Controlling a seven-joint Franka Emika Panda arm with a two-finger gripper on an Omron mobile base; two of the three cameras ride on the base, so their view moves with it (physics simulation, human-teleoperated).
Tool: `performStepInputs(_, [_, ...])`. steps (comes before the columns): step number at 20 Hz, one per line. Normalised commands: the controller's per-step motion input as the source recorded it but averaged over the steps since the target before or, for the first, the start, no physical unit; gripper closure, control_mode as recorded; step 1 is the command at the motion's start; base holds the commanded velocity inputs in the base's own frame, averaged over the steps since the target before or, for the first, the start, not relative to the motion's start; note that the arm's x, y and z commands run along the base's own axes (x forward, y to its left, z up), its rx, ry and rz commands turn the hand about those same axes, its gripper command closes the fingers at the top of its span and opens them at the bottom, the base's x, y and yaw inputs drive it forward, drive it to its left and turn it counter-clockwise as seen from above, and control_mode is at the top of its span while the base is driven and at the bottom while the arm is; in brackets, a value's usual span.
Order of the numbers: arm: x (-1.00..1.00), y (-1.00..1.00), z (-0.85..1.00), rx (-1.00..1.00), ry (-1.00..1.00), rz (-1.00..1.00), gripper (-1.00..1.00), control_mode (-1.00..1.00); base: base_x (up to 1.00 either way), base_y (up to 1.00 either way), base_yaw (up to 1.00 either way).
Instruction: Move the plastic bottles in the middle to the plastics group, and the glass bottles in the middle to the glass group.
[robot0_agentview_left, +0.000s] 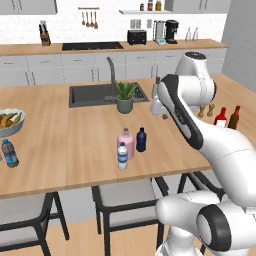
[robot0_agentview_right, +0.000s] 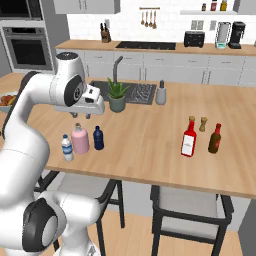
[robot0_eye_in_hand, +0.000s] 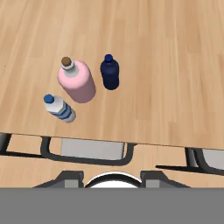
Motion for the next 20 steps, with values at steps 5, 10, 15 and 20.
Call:
performStepInputs(5, [-0.03, 0.0, -0.18, 0.0, 0.0, -0.02, -1.0, -1.0, 0.0, 0.0, 0.0])
performStepInputs(10, [0.0, 0.46, -0.5, 0.0, 0.0, -0.06, -1.0, -1.0, 0.0, 0.0, 0.0])
performStepInputs(15, [0.0, 0.71, -0.61, 0.0, 0.0, -0.09, -1.0, -1.0, 0.0, 0.0, 0.0])
performStepInputs(20, [0.11, 0.53, -0.39, 0.0, 0.0, -0.05, -1.0, -1.0, 0.0, 0.0, 0.0])
